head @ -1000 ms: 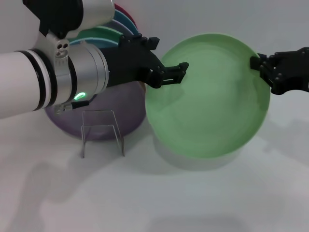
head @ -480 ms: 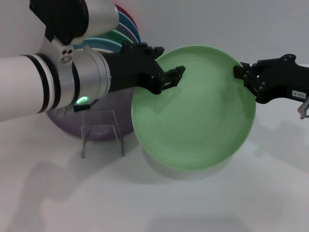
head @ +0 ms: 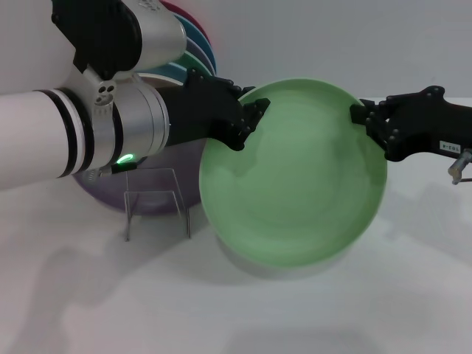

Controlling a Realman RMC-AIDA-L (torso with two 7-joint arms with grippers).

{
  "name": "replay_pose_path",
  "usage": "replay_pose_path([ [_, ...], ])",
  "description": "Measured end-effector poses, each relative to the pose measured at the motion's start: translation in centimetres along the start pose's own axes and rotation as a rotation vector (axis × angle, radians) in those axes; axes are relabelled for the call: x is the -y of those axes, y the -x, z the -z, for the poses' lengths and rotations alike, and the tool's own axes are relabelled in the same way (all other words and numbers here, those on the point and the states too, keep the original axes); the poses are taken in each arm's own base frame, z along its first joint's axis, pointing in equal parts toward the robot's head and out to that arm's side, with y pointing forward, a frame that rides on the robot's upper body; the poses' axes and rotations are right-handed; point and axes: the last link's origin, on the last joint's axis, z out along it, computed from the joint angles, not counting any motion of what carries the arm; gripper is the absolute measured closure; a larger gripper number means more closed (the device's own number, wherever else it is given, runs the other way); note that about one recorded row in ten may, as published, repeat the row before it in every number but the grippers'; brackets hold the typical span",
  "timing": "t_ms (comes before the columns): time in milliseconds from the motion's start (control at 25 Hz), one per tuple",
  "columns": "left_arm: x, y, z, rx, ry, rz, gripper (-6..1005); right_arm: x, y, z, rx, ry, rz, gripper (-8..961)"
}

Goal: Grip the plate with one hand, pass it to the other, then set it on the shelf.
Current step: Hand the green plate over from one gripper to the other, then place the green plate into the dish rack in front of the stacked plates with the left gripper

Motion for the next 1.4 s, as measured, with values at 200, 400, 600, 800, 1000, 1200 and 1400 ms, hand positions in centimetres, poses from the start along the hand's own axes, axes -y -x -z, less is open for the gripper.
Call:
replay_pose_path([
  [200, 0.0, 0.0, 0.0, -0.008, -0.004, -0.020, 856, -0.3, -0.1, -0.1, -0.002, 0.023, -0.006, 913],
  [400, 0.0, -0.1, -0.1, -0.016, -0.006, -0.028, 900, -0.9, -0.1, -0.1, -0.002, 0.056, -0.004, 908],
  [600, -0.2, -0.3, 0.1, -0.038, -0.009, -0.041, 899, -0.7, -0.3, 0.3, 0.044, 0.055, -0.077, 902],
  [800, -0.1, -0.4, 0.4, -0.054, -0.025, -0.056, 902, 1.0, -1.5, 2.3, 0.098, -0.005, -0.186, 571],
  [1000, 0.4, -0.7, 1.4, -0.151, -0.146, -0.155, 913, 2.8, -2.9, 5.9, 0.177, -0.062, -0.285, 423],
  [1200, -1.0, -2.0, 2.1, -0.290, -0.327, -0.375, 924, 4.2, -4.5, 8.5, 0.305, -0.037, -0.416, 327],
  [1400, -4.0, -2.6, 2.0, -0.416, -0.582, -0.622, 935, 4.5, -5.6, 9.8, 0.359, -0.023, -0.439, 237],
])
